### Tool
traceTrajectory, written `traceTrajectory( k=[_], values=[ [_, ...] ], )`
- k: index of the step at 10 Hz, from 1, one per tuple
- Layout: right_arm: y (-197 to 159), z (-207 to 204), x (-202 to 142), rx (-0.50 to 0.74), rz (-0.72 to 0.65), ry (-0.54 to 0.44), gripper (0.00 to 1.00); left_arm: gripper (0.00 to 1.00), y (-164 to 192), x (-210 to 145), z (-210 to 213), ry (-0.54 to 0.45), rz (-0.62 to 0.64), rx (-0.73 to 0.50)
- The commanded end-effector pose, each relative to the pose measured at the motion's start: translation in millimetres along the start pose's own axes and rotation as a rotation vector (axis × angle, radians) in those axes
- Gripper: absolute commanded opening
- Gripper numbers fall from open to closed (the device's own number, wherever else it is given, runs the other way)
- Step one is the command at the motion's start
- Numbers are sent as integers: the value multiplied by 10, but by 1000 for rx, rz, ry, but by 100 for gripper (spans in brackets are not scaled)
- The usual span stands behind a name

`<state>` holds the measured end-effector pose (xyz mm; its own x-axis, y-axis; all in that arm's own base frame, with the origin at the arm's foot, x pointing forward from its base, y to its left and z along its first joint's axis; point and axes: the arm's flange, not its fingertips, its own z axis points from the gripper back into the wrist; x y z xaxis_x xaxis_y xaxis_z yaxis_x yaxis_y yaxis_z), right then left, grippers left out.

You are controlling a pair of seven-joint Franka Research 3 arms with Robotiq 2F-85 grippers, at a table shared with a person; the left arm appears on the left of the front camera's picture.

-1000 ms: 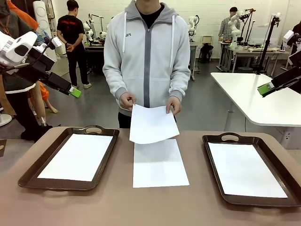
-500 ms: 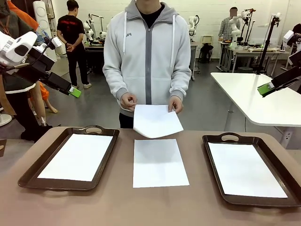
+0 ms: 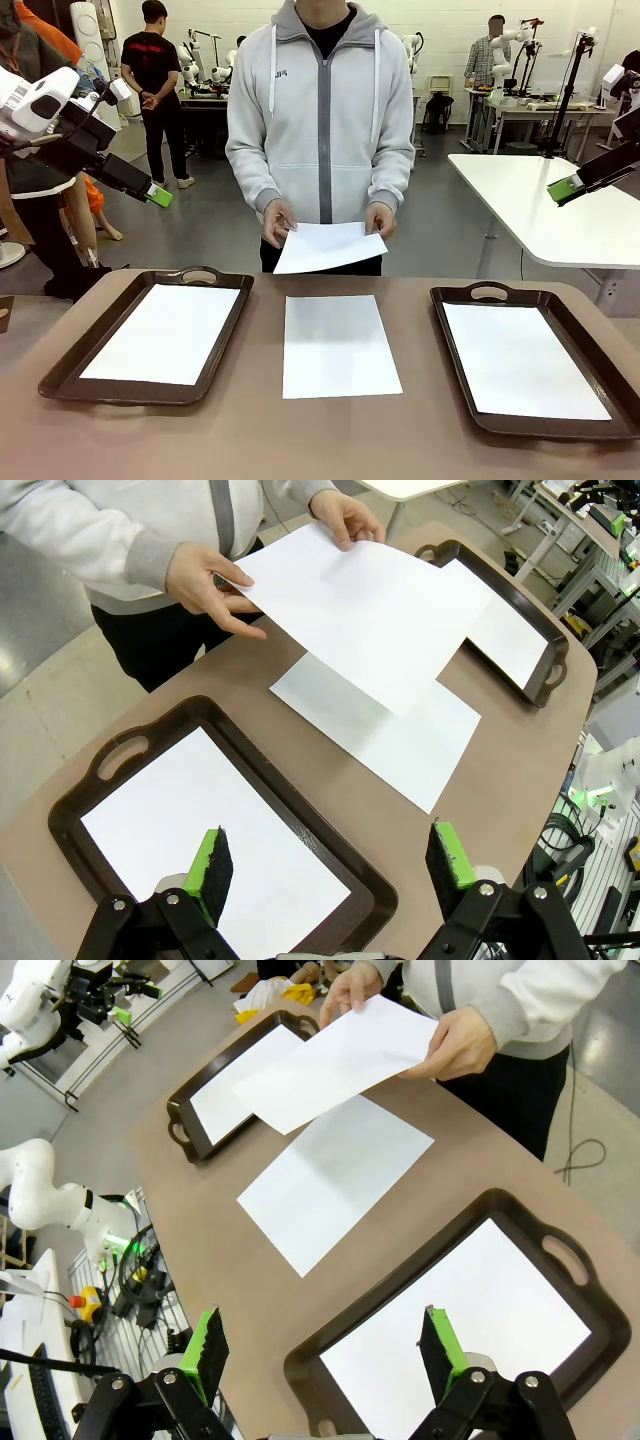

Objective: Sort the A4 documents.
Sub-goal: Receive the A4 Paper.

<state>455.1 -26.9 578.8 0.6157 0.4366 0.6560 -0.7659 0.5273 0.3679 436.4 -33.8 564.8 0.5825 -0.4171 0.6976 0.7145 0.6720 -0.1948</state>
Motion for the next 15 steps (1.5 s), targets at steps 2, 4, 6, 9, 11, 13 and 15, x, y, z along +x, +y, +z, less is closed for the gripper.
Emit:
traceTrajectory(
  k=[2, 4, 6, 9, 11, 13, 15],
  values=[
    [8, 1, -2, 0, 1, -1, 100, 100, -4, 1, 0, -1, -1, -1],
    [8, 1, -2, 0, 1, -1, 100, 100, -4, 1, 0, -1, -1, -1],
    [8, 1, -2, 0, 1, -1, 100, 100, -4, 1, 0, -1, -1, -1],
    [8, 1, -2, 0, 1, -1, 100, 100, -4, 1, 0, -1, -1, -1],
    [8, 1, -2, 0, 1, -1, 100, 100, -4, 1, 0, -1, -1, -1],
    [8, 1, -2, 0, 1, -1, 100, 100, -4, 1, 0, -1, -1, -1],
    [8, 1, -2, 0, 1, -1, 100, 100, -4, 1, 0, -1, -1, -1]
  ],
)
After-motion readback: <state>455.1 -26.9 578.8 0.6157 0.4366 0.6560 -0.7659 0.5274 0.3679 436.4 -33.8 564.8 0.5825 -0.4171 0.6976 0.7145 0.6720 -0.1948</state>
